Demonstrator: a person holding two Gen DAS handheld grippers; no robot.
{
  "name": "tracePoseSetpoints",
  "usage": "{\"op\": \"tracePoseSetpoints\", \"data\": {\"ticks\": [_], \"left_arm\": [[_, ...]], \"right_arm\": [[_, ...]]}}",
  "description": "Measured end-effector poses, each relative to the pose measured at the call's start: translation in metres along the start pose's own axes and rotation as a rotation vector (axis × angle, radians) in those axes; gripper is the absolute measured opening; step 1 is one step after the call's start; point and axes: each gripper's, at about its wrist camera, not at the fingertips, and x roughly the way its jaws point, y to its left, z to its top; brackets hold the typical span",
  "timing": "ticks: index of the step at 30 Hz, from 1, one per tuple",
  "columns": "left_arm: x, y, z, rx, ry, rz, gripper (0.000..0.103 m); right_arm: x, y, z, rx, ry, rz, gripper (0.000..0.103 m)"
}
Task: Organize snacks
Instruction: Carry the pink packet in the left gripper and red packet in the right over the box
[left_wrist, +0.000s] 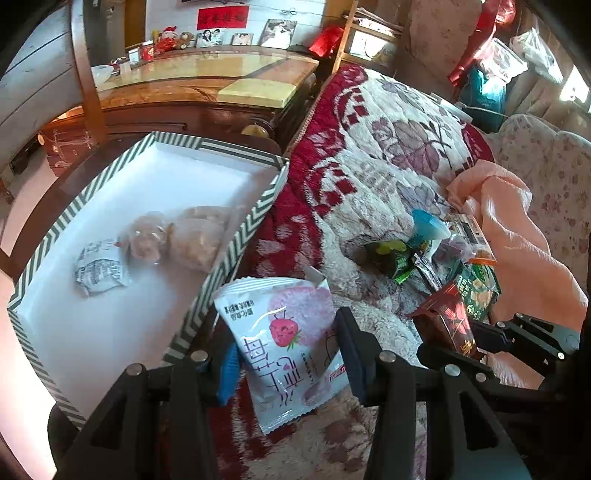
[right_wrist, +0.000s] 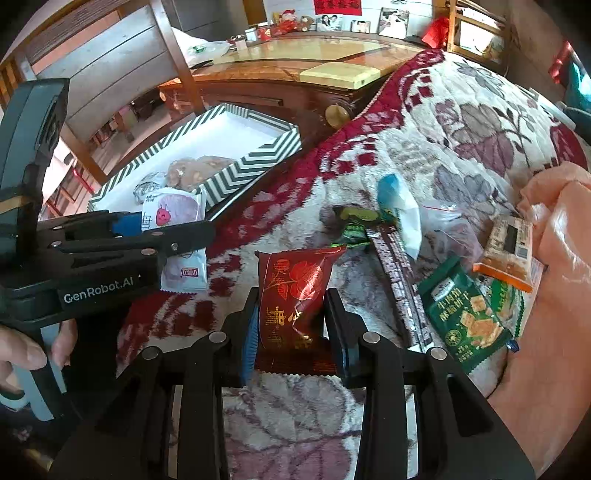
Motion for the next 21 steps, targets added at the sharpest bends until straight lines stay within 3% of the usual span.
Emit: {"op": "tracePoseSetpoints", "data": {"ticks": [21], "left_arm": [[-0.021, 0.020, -0.005, -0.031, -0.042, 0.025, 0.050]], "right_arm": [[-0.002, 0.021, 0.003, -0.040, 0.013, 0.011, 0.032]]}}
